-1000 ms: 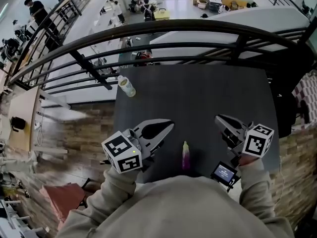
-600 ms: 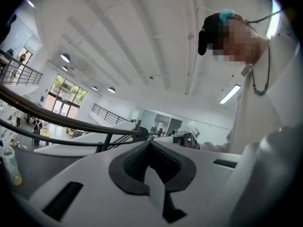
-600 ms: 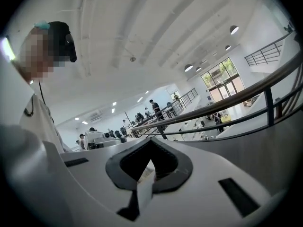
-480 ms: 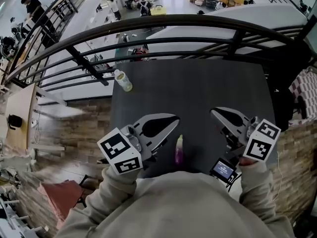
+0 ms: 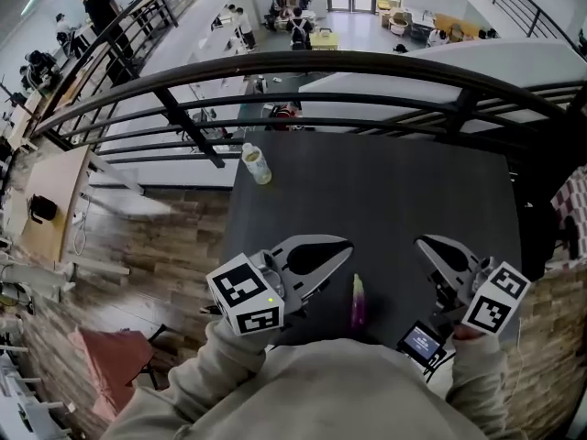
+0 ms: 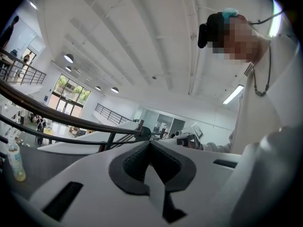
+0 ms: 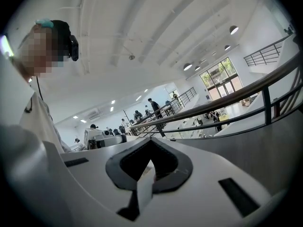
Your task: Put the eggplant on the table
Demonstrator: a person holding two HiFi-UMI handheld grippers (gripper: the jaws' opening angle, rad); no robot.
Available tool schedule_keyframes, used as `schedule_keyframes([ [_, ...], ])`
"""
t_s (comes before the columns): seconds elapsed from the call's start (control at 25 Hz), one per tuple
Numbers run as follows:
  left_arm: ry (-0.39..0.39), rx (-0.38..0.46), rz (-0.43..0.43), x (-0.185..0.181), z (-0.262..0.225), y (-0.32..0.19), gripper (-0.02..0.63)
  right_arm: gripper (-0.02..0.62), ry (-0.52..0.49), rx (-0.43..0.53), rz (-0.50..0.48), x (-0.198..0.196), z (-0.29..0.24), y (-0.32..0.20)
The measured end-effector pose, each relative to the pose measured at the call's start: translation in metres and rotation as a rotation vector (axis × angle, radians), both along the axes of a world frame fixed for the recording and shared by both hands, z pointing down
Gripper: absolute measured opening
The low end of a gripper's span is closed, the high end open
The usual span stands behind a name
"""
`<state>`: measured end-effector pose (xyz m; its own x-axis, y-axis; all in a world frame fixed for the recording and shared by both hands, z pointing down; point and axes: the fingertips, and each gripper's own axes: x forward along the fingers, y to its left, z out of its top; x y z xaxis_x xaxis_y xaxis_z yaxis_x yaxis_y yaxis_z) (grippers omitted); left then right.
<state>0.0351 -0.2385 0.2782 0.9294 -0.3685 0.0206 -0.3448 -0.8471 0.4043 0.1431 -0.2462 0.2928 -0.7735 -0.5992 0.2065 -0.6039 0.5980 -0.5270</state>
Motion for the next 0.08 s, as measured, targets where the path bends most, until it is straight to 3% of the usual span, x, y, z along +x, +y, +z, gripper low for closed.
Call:
schedule_keyframes([
  [0.08,-0.002,0.001,-0.003,-0.0067,-0.0037,0.0008,0.002,0.012,0.006,0.001,0.004,-0.0038,-0.0041,0.0034],
])
